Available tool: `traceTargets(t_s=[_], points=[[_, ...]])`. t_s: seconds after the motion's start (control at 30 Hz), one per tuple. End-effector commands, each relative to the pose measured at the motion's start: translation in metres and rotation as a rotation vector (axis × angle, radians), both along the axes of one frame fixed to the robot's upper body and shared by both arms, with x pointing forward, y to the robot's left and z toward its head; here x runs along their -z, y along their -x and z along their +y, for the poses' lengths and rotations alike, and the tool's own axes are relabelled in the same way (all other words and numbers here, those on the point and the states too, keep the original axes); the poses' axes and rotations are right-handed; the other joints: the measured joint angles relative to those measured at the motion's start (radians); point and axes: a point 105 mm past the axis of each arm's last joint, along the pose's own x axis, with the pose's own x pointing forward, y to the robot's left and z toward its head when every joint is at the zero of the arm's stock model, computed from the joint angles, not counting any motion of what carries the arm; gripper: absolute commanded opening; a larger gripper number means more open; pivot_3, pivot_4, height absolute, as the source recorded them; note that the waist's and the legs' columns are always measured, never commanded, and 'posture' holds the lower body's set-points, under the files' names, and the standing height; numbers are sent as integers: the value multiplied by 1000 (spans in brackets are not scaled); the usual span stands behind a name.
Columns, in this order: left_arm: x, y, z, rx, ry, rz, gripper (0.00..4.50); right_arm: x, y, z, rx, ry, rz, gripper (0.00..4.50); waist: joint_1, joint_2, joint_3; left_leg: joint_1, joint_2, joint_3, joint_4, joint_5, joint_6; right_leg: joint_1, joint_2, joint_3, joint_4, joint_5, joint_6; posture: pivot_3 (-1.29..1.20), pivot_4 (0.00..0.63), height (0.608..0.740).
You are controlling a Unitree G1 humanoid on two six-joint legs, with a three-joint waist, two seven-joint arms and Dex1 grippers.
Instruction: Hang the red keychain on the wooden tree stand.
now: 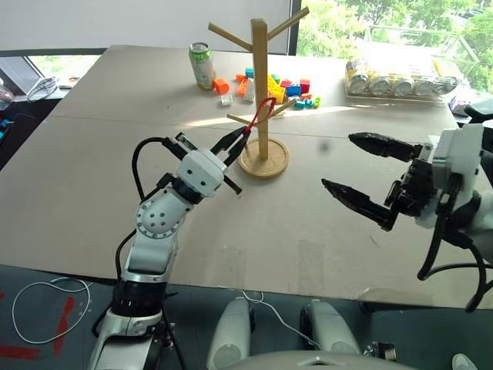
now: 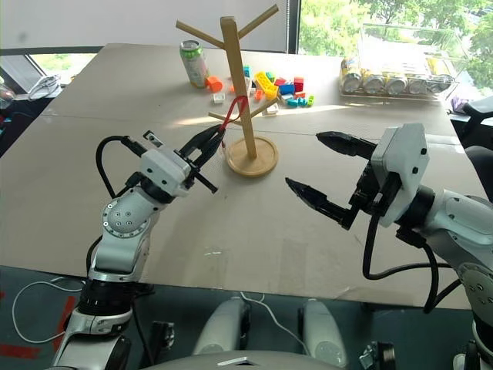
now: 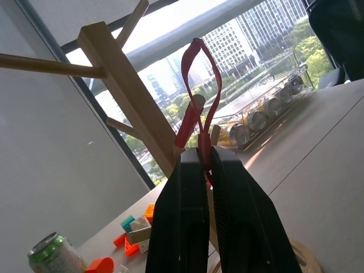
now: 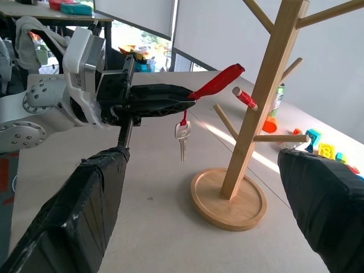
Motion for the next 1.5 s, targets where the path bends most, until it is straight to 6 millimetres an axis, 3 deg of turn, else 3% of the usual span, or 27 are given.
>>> traceTargets(t_s=[0.03, 0.6, 1.03, 1.13, 1.2, 1.27, 1.3, 1.37, 1.4, 1.5], points=[[-10, -1, -4, -1, 5, -59, 29, -11, 4, 0, 19, -7, -46, 4500, 1, 0, 0, 0, 0, 0, 0, 0, 0, 0, 0, 0, 0, 0, 0, 0, 150, 740], [-2, -9, -9, -23, -22, -47, 29, -9, 4, -3, 44, 3, -21, 4500, 1, 0, 0, 0, 0, 0, 0, 0, 0, 0, 0, 0, 0, 0, 0, 0, 150, 740], [3, -31, -1, -168, -68, -2, 29, -7, 2, -3, 57, 5, -9, 4500, 1, 0, 0, 0, 0, 0, 0, 0, 0, 0, 0, 0, 0, 0, 0, 0, 150, 740], [4, -30, -2, -156, -65, 14, 1031, -7, 1, -3, 58, 5, -8, 4500, 1, 0, 0, 0, 0, 0, 0, 0, 0, 0, 0, 0, 0, 0, 0, 0, 150, 740], [4, -28, -3, -144, -64, 17, 1878, -7, 1, -2, 59, 3, -7, 4500, 1, 0, 0, 0, 0, 0, 0, 0, 0, 0, 0, 0, 0, 0, 0, 0, 150, 740], [4, -26, -2, -137, -62, 18, 3033, -6, 0, -2, 58, 3, -5, 4500, 1, 0, 0, 0, 0, 0, 0, 0, 0, 0, 0, 0, 0, 0, 0, 0, 150, 740], [4, -26, -2, -129, -59, 24, 3237, -5, 0, -2, 57, 4, -3, 4500, 1, 0, 0, 0, 0, 0, 0, 0, 0, 0, 0, 0, 0, 0, 0, 0, 150, 740], [4, -23, 0, -110, -51, 42, 4214, -4, -1, -2, 55, 9, 3, 4500, 1, 0, 0, 0, 0, 0, 0, 0, 0, 0, 0, 0, 0, 0, 0, 0, 150, 740], [5, -21, 1, -93, -41, 62, 4460, -3, -1, -2, 54, 12, 7, 4500, 1, 0, 0, 0, 0, 0, 0, 0, 0, 0, 0, 0, 0, 0, 0, 0, 150, 740], [6, -15, 8, -34, -24, 148, 4460, 1, -4, -5, 54, 28, 26, 4500, -1, 0, 0, 0, 0, 0, 0, 0, 0, 0, 0, 0, 0, 0, 0, 0, 150, 740]])
